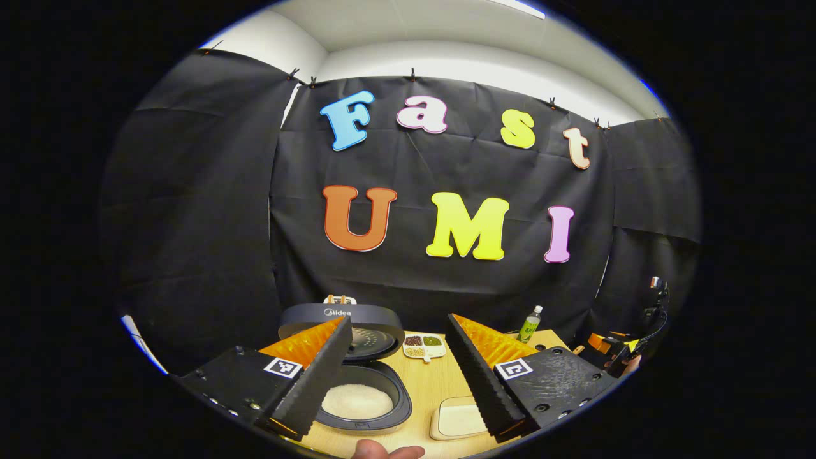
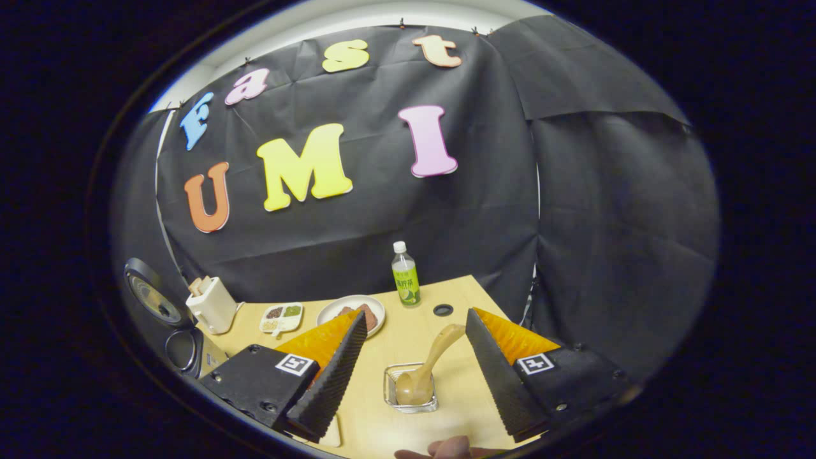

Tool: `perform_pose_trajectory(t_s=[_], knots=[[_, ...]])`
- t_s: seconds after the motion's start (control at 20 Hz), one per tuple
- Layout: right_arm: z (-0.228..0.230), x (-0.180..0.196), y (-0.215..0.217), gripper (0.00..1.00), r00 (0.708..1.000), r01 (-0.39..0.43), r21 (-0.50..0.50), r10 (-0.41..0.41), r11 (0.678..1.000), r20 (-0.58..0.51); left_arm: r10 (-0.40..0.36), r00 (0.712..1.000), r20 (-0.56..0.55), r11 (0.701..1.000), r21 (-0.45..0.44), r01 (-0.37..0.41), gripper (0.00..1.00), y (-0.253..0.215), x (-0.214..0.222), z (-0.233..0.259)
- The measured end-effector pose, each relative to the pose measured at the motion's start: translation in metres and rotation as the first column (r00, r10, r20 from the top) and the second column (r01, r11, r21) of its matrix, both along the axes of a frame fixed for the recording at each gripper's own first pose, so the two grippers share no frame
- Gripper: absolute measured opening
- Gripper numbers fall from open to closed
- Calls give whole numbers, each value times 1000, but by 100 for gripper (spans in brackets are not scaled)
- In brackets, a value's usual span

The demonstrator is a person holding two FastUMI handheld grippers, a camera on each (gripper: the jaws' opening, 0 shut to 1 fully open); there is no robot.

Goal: Close the left gripper, press the button to open the rice cooker; take a wooden spoon from the chopstick holder with the right hand, scoop a spoonful of rice and pour it into the rice cooker, then put the wooden spoon back into the chopstick holder.

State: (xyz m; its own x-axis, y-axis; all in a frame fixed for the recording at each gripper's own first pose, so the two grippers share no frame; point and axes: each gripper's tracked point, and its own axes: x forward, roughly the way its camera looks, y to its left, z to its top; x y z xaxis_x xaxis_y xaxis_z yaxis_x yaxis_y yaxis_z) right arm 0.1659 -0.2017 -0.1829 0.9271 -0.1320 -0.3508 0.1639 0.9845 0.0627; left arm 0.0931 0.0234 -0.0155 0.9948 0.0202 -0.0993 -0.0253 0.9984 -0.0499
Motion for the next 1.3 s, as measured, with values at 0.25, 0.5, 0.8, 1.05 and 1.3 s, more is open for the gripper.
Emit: perform_pose_trajectory(t_s=[0.25, 0.5, 0.8, 1.05, 1.3], knots=[[59, -19, 36, 100, 992, -67, -54, 72, 996, 99, 40, 998, 55, 999, -1, -40, 95, 22, 17, 25], [84, -38, 40, 100, 987, -77, -81, 88, 994, 138, 125, 992, 11, 992, -11, -125, 95, 55, 48, 24], [81, -73, 38, 100, 988, -51, -54, 58, 997, 141, 180, 977, -114, 984, 25, -179, 95, 85, 93, -12], [60, -100, 20, 94, 997, -8, -42, 12, 999, 80, 186, 961, -204, 982, 54, -179, 95, 96, 121, -44], [56, -115, 3, 100, 997, 40, -42, -38, 998, 62, 204, 930, -307, 979, 60, -195, 95, 102, 133, -70]])
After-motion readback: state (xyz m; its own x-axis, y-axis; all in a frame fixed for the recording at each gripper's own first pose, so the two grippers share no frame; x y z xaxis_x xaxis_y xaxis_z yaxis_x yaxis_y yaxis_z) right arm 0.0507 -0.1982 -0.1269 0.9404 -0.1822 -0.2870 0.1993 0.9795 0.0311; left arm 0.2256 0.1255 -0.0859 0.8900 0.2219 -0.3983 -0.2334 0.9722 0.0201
